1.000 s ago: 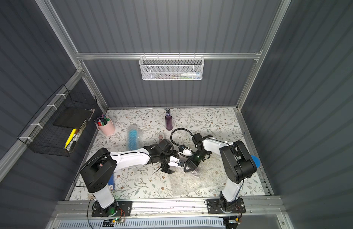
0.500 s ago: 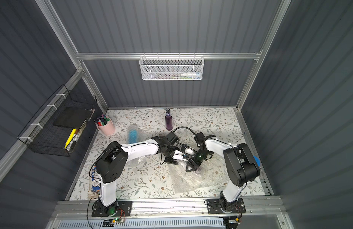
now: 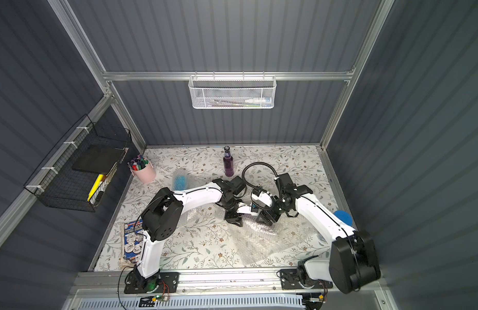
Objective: Wrap wine bottles in bubble wrap
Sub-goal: Wrap the wine bottle in bubble wrap, then tear off the tape using the Tape Cutter.
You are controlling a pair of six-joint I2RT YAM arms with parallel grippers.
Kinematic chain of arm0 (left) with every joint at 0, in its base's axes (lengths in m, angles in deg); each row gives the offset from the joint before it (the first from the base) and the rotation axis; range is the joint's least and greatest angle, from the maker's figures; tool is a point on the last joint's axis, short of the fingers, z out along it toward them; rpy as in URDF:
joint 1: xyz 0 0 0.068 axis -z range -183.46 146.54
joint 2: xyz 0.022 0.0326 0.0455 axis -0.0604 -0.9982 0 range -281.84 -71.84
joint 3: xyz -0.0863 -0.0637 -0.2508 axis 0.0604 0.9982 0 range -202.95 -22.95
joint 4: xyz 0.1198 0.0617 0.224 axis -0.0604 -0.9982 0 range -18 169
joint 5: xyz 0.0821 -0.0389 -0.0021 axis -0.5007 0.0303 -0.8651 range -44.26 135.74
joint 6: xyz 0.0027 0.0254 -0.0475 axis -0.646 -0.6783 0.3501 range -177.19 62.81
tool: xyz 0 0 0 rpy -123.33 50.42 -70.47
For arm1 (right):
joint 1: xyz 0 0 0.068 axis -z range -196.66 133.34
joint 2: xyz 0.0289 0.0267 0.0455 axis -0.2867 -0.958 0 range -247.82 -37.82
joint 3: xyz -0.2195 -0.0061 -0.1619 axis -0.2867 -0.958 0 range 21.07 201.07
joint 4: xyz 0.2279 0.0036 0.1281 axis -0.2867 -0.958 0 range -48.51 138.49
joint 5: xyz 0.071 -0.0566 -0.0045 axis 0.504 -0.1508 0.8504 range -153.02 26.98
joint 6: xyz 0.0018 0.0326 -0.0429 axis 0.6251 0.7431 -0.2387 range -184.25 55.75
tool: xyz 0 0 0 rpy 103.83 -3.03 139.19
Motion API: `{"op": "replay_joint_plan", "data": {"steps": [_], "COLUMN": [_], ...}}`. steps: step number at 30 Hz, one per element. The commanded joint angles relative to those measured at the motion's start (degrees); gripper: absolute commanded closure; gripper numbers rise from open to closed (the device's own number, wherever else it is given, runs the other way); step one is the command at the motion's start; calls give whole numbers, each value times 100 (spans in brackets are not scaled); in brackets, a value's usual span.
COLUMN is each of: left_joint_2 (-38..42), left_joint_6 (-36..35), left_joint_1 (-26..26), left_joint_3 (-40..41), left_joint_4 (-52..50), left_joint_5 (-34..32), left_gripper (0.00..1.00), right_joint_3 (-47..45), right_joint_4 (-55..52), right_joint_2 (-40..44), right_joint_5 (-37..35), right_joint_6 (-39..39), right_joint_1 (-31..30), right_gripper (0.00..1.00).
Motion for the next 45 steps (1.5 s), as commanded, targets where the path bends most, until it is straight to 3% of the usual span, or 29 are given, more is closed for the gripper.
{"op": "replay_joint_plan", "data": {"steps": [1,7,14,20,24,25,31,36,39,45], "left_joint_2": [-203,-495,-433,7,129,200,726,1313,1395,1863], "left_joint_6": [472,909,1236,1606,1714,1717,1969,3119,3791,5008], "left_joint_1": [26,-48,-67,-216,-360,-395,-645,-868,-1065,-2024], "left_joint_3": [-119,-585,-536,-540,-637,-633,-511,-145,-262,160], "left_joint_4": [-1134,-1811,-1370,-767,-717,-709,-558,34,-112,280], "left_joint_5": [1016,1682,1195,853,713,707,634,-183,-752,-780], "left_gripper": [44,43,31,17,13,2,1,1,1,1], "right_joint_3": [-298,-497,-572,-575,-537,-552,-675,-723,-743,-302], "right_joint_4": [424,610,941,1481,1665,1822,2594,3274,3765,4317], "right_joint_2": [552,1038,1072,1055,1115,1140,1182,898,537,-627], "right_joint_5": [-531,-937,-713,-368,-162,-130,149,531,474,-34], "right_joint_6": [98,100,23,343,597,664,1324,2124,2644,3823], "right_joint_1": [120,275,274,271,273,273,266,253,134,-330], "right_gripper": [17,16,16,15,15,15,15,16,18,24]}}
